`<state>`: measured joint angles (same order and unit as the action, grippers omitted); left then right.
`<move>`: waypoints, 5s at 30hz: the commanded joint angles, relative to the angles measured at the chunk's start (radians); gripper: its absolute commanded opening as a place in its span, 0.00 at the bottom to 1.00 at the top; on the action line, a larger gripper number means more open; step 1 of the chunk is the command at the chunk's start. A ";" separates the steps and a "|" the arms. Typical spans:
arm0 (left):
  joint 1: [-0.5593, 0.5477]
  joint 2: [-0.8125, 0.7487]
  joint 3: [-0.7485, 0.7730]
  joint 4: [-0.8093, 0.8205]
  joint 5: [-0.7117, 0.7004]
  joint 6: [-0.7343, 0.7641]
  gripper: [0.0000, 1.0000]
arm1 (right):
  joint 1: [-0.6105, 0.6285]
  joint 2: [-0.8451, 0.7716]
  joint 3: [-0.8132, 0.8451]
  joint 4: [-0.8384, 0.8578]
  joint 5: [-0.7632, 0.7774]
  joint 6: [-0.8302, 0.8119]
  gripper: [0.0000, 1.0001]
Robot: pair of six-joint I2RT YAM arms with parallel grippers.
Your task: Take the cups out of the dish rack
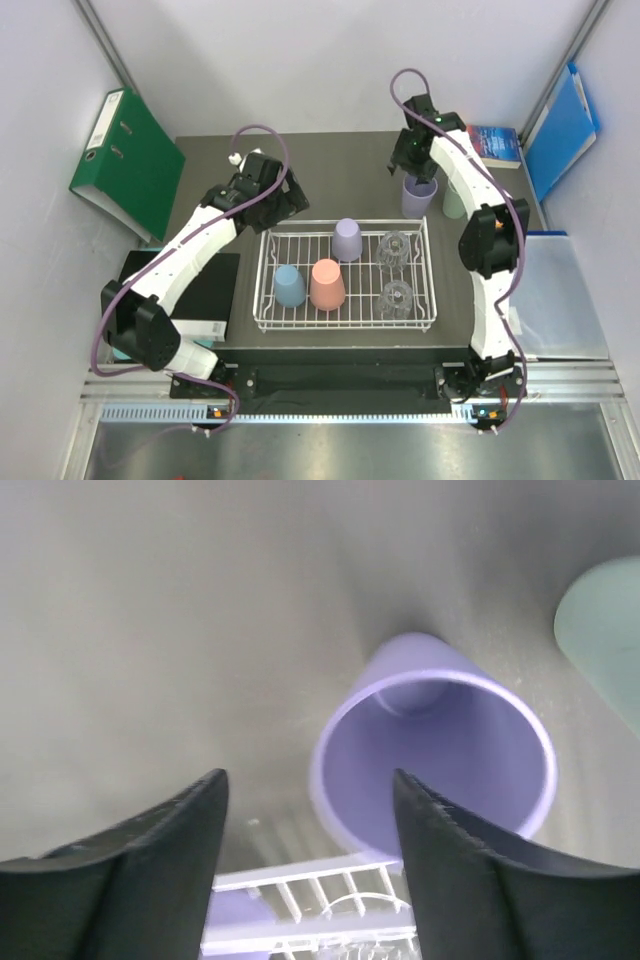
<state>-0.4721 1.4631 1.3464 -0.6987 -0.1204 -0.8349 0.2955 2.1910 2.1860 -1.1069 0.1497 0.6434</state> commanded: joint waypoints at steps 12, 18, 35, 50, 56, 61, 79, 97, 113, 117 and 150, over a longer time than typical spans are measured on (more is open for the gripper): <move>-0.229 0.011 0.106 0.070 -0.180 0.253 0.99 | 0.237 -0.907 -0.716 0.639 0.039 -0.146 1.00; -0.272 0.068 0.151 0.087 -0.165 0.258 0.99 | 0.356 -1.025 -0.885 0.587 0.117 -0.152 1.00; -0.358 0.282 0.206 0.084 -0.163 0.223 0.99 | 0.450 -1.198 -1.006 0.567 0.140 -0.102 0.99; -0.358 0.332 0.246 0.053 -0.202 0.255 0.22 | 0.453 -1.258 -1.028 0.567 0.143 -0.129 1.00; -0.358 0.281 0.413 -0.065 -0.237 0.275 0.00 | 0.453 -1.257 -1.023 0.558 0.198 -0.130 1.00; -0.350 0.139 0.418 -0.001 -0.230 0.293 0.00 | 0.453 -1.293 -1.083 0.631 0.235 -0.085 1.00; -0.025 -0.178 -0.380 1.321 0.726 -0.549 0.00 | 0.452 -1.360 -1.187 0.981 -0.119 -0.067 0.99; -0.094 -0.170 -0.391 1.346 0.751 -0.538 0.00 | 0.452 -1.195 -1.117 1.092 -0.207 -0.064 0.23; 0.000 -0.175 -0.138 0.429 0.171 -0.152 0.99 | 0.364 -0.984 -0.708 0.451 0.303 -0.166 0.00; 0.000 -0.144 -0.104 0.316 0.067 -0.174 0.99 | 0.200 -0.664 -0.284 0.121 0.321 -0.119 0.00; 0.000 -0.098 -0.132 0.215 0.074 -0.105 0.99 | 0.054 -0.189 -0.060 0.048 0.063 -0.050 0.49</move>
<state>-0.4721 1.3727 1.2148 -0.4938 -0.0418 -0.9619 0.3447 1.9961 2.1052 -1.1168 0.2153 0.6079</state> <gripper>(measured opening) 0.987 0.372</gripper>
